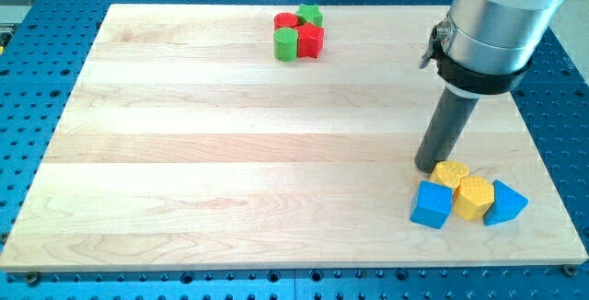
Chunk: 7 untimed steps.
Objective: Separate the yellow and blue blocks from each other
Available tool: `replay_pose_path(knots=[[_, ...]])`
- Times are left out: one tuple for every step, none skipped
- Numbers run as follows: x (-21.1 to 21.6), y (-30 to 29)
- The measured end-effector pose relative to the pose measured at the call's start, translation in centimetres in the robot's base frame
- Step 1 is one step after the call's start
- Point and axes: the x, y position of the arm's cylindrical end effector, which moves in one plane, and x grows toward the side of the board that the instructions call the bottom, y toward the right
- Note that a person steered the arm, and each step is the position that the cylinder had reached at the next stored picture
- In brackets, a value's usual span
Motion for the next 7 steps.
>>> replay_pose_path(knots=[[-0.3, -0.2], [-4.3, -1.7], [-12.0, -5.8], [-9.5, 0.4], [-3.7, 9.7], [3.7, 11.5], [5.9, 9.1]])
